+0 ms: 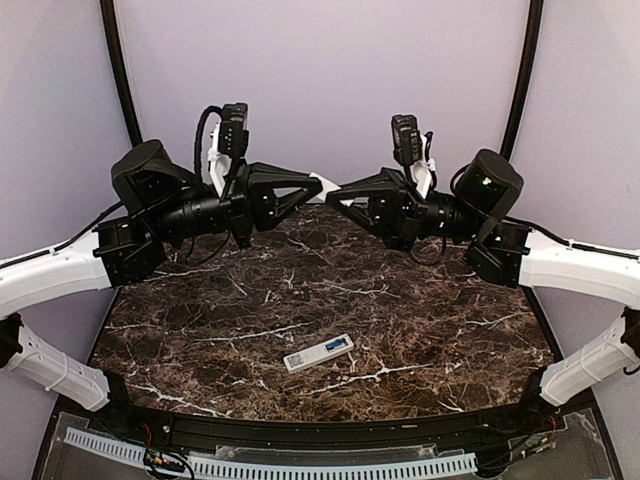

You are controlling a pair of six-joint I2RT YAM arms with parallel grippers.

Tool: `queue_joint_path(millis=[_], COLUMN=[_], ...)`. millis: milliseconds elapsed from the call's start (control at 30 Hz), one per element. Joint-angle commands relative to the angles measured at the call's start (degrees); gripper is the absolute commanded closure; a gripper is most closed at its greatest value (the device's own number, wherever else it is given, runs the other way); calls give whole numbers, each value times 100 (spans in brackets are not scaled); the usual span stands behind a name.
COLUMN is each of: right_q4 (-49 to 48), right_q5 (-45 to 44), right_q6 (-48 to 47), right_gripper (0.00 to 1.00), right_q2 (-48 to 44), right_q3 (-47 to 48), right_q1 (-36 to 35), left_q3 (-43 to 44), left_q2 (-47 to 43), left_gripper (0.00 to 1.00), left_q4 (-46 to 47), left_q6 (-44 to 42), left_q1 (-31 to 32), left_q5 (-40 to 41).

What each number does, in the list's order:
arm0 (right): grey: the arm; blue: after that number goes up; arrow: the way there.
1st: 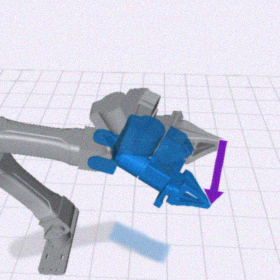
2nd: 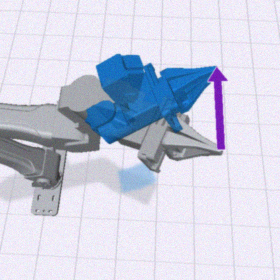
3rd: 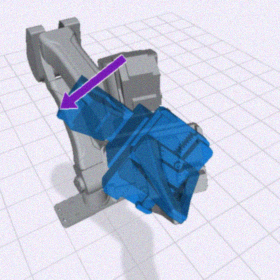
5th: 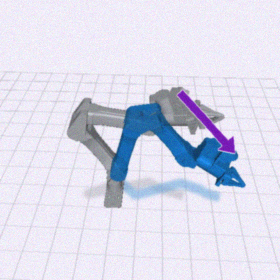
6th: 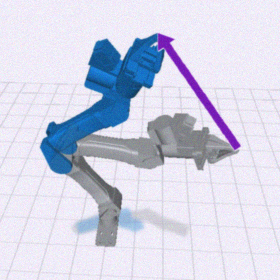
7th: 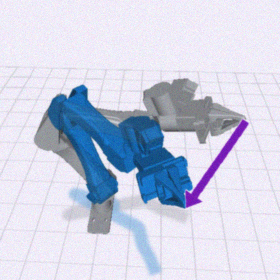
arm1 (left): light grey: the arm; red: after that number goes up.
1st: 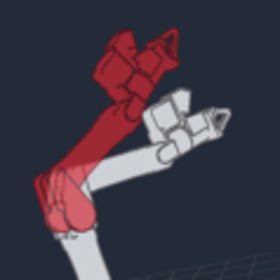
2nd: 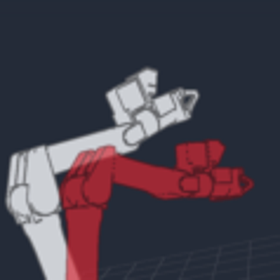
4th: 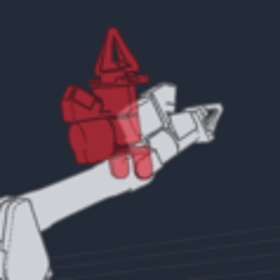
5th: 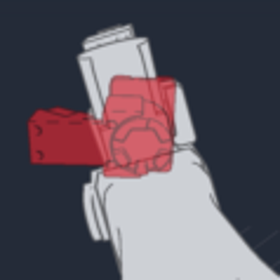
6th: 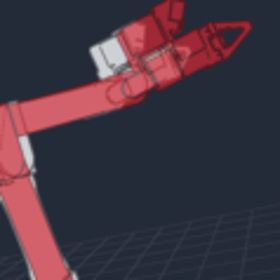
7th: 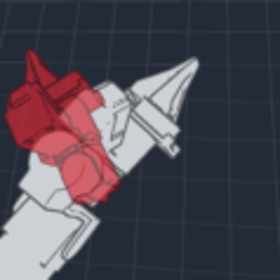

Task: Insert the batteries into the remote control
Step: Pass from the left arm to the right

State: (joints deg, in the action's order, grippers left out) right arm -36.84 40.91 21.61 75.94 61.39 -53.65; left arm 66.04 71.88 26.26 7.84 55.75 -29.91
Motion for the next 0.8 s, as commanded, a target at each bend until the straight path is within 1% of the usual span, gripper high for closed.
queue_joint_path(millis=[0,33,67,100,133,167,200,233,267,300,333,367,400,467,533,633,700,767], right_q4=[169,338,578,927,1384,1861,2636,3275,3886,4558,5183,5753,6277,7021,7331,7534,7692,7778], right_q5=[3,-40,-95,-149,-198,-208,-225,-237,-245,-256,-277,-309,-326,-296,-154,30,233,529], right_q6=[-33,-46,-46,-43,-41,-50,-77,-110,-164,-214,-252,-273,-287,-297,-306,-345,-458,-546], right_gripper=[100,100,100,100,100,100,100,100,100,100,100,100,100,100,100,100,100,100], right_q2=[-174,-233,-296,-391,-456,-506,-550,-569,-559,-513,-434,-326,-198,65,226,418,641,879], right_q3=[164,186,219,308,419,543,693,837,1015,1187,1357,1561,1679,1777,1667,1383,1211,976], right_q1=[-4,16,62,132,221,342,473,625,835,937,1144,1289,1432,1687,1887,2089,2199,2271], left_q3=[-251,-277,-342,-384,-474,-511,-601,-640,-701,-721,-726,-729,-752,-863,-1036,-1244,-1262,-1292], left_q2=[-98,-142,-214,-269,-384,-459,-601,-660,-726,-727,-664,-612,-451,-166,161,632,1166,1502], left_gripper=[97,89,67,49,22,15,8,5,2,2,1,1,1,1,1,1,1,1], left_q4=[108,68,-50,-129,-354,-488,-824,-1013,-1408,-1643,-2130,-2352,-2762,-3130,-3265,-3417,-3564,-3617], left_q6=[-16,-22,-72,-125,-285,-394,-629,-816,-1132,-1252,-1446,-1510,-1609,-1694,-1701,-1689,-1695,-1738], left_q1=[2,0,-2,2,1,-1,-2,-2,0,-1,5,5,4,9,1,-1,-2,-6], left_q5=[69,111,258,359,567,812,948,1217,1392,1765,1956,2260,2371,2548,2569,2276,2122,2051])
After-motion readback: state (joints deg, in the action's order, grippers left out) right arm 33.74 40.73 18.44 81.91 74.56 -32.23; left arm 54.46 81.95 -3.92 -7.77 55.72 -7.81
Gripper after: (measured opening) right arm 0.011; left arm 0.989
